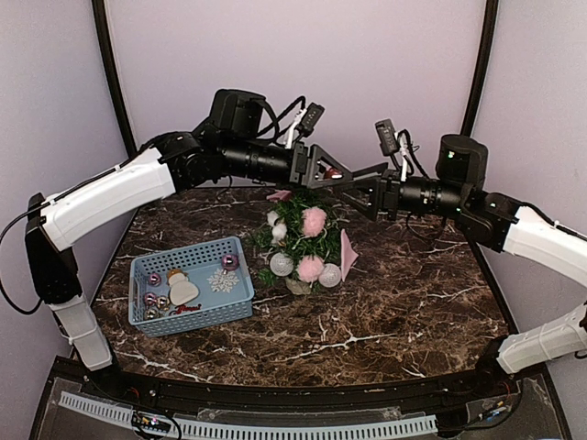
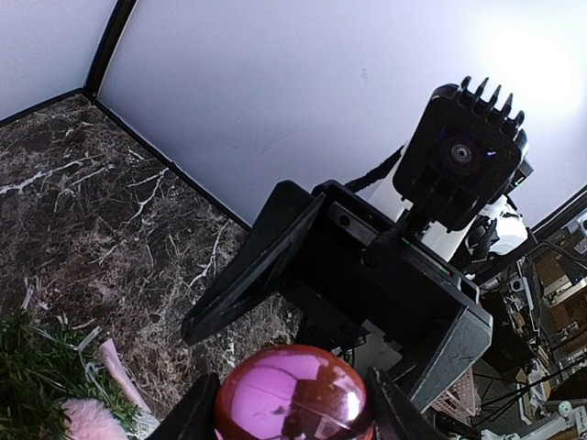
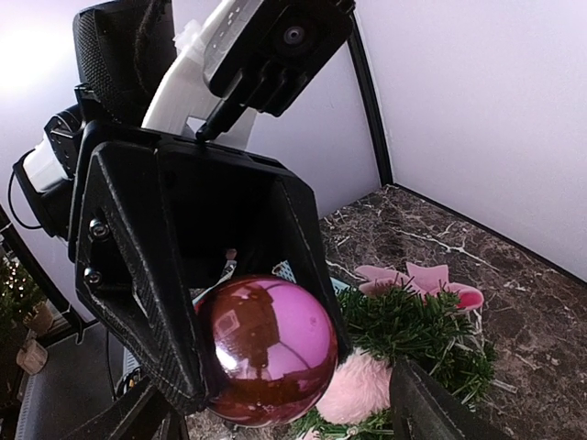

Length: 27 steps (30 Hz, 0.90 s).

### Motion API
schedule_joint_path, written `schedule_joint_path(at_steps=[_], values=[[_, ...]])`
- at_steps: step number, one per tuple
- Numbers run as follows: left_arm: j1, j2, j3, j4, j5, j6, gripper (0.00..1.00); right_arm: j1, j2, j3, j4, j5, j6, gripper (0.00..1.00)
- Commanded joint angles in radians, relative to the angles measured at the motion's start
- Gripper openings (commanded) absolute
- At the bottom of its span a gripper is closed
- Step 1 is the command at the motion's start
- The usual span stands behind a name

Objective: Decorate the small christmas tree
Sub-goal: Place the ornament bell in the bin.

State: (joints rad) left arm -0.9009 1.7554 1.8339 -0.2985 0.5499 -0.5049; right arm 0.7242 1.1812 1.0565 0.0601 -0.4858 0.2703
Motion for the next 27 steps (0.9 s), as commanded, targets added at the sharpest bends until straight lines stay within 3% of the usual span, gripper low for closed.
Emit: schedule_joint_path(at_steps=[1,4,9,16,21,27], values=[[-0.004,-0.041,0.018,-0.090,-0.027,-0.022,0.43,0.004,0.002,0.026,0.038,0.035,-0.029,0.79],[0.015,-0.114,-0.056,-0.167,-0.174,-0.017,0.43,0.006,-0.018,0.009,0.056,0.057,-0.024,0.81],[0.127,-0.348,-0.335,-0.222,-0.196,-0.077,0.42,0.009,-0.050,-0.005,0.045,0.094,-0.023,0.82],[0.287,-0.551,-0.533,-0.459,-0.278,0.009,0.43,0.016,-0.069,-0.021,0.025,0.133,-0.012,0.81],[0.352,-0.547,-0.663,-0.517,-0.344,0.116,0.43,0.021,-0.064,-0.033,0.038,0.140,0.014,0.81],[0.355,-0.407,-0.687,-0.542,-0.410,0.202,0.43,0.027,-0.076,-0.036,0.026,0.158,0.020,0.80]])
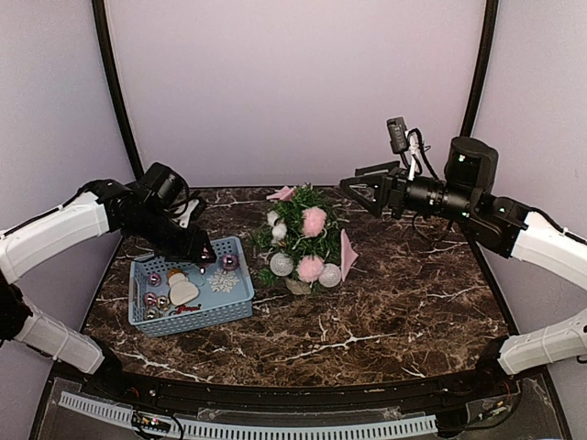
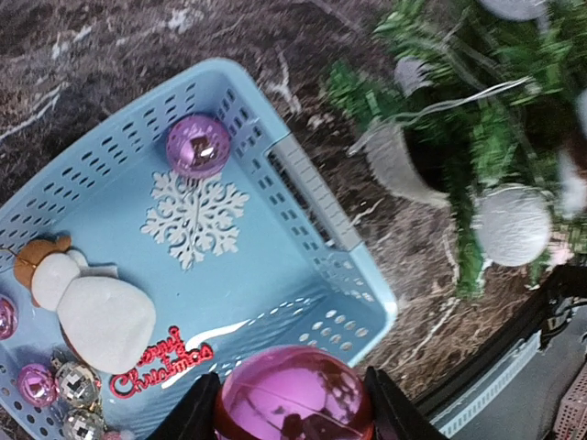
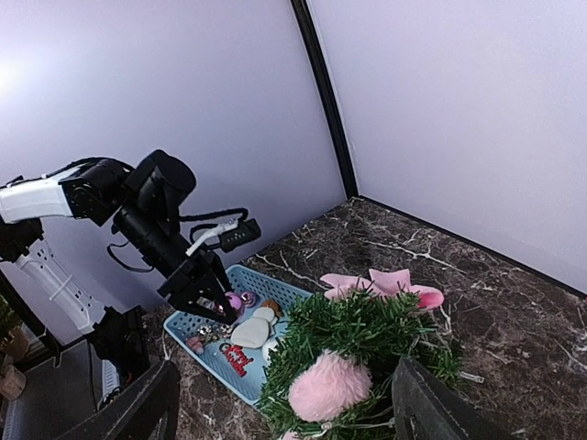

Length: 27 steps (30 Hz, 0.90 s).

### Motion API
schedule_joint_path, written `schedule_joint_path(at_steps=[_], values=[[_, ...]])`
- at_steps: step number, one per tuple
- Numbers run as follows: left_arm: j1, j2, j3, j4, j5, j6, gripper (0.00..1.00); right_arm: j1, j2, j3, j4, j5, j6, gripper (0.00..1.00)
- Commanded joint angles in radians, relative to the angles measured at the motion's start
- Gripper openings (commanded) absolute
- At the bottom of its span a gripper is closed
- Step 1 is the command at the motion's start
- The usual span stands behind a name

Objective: Decorate the small christmas tree
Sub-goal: Place the ornament bell in the bin.

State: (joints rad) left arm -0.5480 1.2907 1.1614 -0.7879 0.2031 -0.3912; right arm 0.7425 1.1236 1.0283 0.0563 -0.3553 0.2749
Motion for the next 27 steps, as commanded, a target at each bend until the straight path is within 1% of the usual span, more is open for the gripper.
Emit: schedule_joint_path(at_steps=[1,8,12,22,26,27], values=[[0.002,0.088,-0.016,-0.042,-0.065,0.103,0.43,0.009,-0.020,-0.008,0.025,0.031,0.015,0.80],[0.002,0.261,-0.028,0.025,-0.031,0.167,0.45,0.010,-0.016,-0.013,0.017,0.039,0.017,0.80],[0.002,0.356,-0.039,0.072,-0.040,0.183,0.46,0.011,-0.016,-0.014,0.018,0.040,0.021,0.80],[0.002,0.453,-0.071,0.191,-0.035,0.210,0.52,0.012,-0.010,-0.022,0.020,0.041,0.024,0.80],[0.001,0.473,-0.092,0.237,-0.039,0.205,0.58,0.012,-0.010,-0.022,0.022,0.041,0.026,0.80],[0.001,0.474,-0.097,0.244,-0.043,0.204,0.61,0.012,-0.009,-0.019,0.022,0.041,0.026,0.80]])
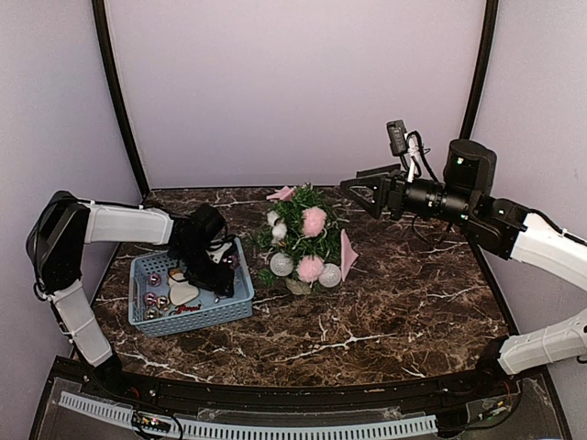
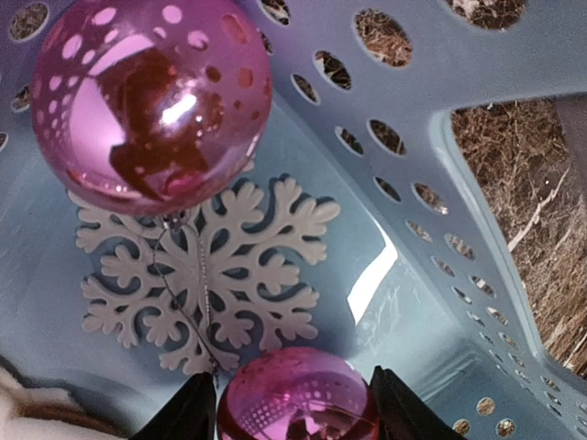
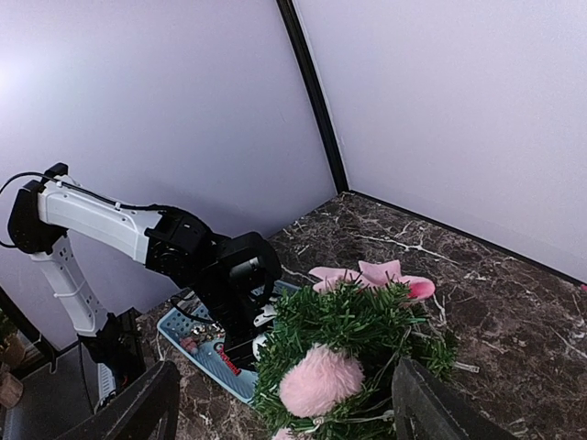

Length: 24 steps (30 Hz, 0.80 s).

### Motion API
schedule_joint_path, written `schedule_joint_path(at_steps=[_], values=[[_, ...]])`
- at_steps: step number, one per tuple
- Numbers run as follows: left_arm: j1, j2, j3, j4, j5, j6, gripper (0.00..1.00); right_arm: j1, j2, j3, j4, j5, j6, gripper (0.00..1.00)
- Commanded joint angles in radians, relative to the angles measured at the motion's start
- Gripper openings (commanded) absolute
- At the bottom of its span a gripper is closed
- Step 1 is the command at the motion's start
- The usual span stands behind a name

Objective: Decorate the small christmas tree
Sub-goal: Place the ornament bell in the bin.

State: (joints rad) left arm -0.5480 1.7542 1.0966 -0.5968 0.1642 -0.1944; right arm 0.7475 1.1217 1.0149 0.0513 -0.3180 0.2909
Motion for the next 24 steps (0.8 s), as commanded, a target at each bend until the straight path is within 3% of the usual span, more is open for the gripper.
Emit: schedule_joint_path(at_steps=[1,10,24], values=[[0.002,0.010,-0.041,0.066,-0.009,0.000,0.63,0.007,-0.007,-0.006,0.027,0.002,0.010,0.80],[0.000,-0.074,-0.134,0.157,-0.052,-0.072,0.84,0.008,-0.005,-0.009,0.034,-0.003,0.019,0.80],[-0.006,-0.179,-0.230,0.179,-0.122,-0.173,0.87,0.013,-0.007,-0.012,0.044,-0.003,0.028,0.80]])
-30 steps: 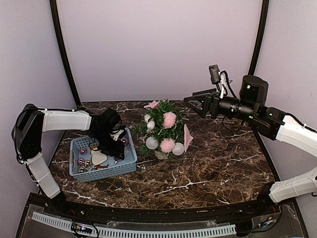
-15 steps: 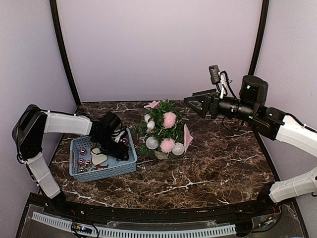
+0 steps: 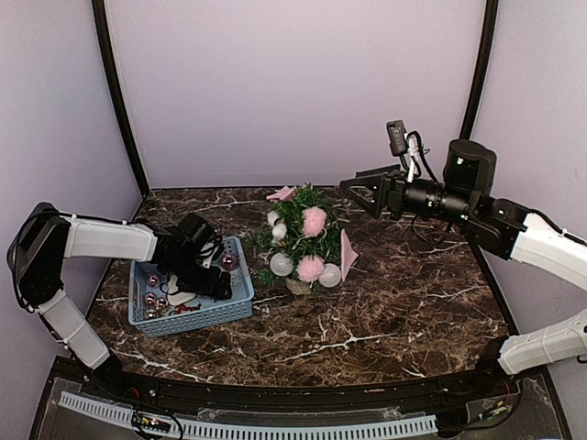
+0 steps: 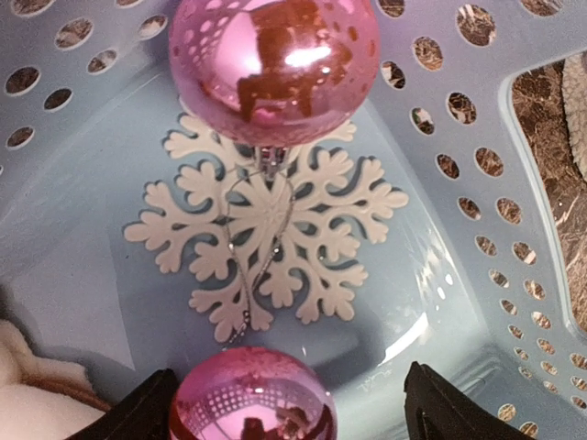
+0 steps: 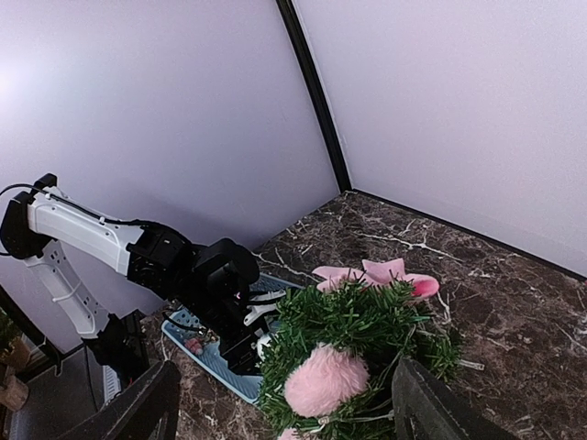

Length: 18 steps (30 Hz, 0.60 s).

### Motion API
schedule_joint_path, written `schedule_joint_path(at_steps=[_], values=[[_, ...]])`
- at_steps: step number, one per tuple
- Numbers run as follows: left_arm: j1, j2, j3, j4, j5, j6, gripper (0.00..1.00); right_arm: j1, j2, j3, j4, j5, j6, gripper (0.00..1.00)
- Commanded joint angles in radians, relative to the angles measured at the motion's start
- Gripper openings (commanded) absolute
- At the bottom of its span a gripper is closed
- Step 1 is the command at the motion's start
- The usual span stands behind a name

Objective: Decorate the small christmas tree
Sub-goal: Place the ornament bell in the bin, then pick up the ornament bell from the bin.

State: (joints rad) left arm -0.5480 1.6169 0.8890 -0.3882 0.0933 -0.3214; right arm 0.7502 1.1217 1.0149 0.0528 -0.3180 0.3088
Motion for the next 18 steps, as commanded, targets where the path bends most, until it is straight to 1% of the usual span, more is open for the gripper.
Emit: schedule_joint_path(at_steps=[1,4,7,9,11,13,14,16,18], values=[[-0.007,-0.047,-0.025,-0.037,-0.062,-0.052,0.89,0.011,-0.007,-0.013,0.045,-0.003,0.011,0.80],[-0.007,-0.050,-0.035,-0.044,-0.081,-0.095,0.90,0.012,-0.008,-0.015,0.050,-0.003,0.013,0.80],[-0.007,-0.056,-0.049,-0.040,-0.082,-0.142,0.90,0.013,-0.011,-0.016,0.050,-0.001,0.013,0.80],[-0.007,-0.063,-0.054,-0.033,-0.106,-0.167,0.90,0.014,-0.012,-0.016,0.048,0.002,0.012,0.80],[-0.007,-0.072,-0.059,-0.022,-0.113,-0.187,0.87,0.014,-0.015,-0.018,0.047,0.001,0.011,0.80],[-0.007,-0.079,-0.065,0.000,-0.106,-0.198,0.81,0.014,-0.016,-0.021,0.047,0.002,0.010,0.80],[-0.007,-0.083,-0.067,0.008,-0.105,-0.202,0.75,0.014,-0.016,-0.022,0.048,0.002,0.010,0.80],[-0.007,-0.081,-0.071,0.032,-0.109,-0.210,0.69,0.014,-0.018,-0.022,0.048,0.003,0.010,0.80],[-0.007,-0.078,-0.073,0.056,-0.100,-0.213,0.65,0.015,-0.020,-0.022,0.048,0.005,0.011,0.80]])
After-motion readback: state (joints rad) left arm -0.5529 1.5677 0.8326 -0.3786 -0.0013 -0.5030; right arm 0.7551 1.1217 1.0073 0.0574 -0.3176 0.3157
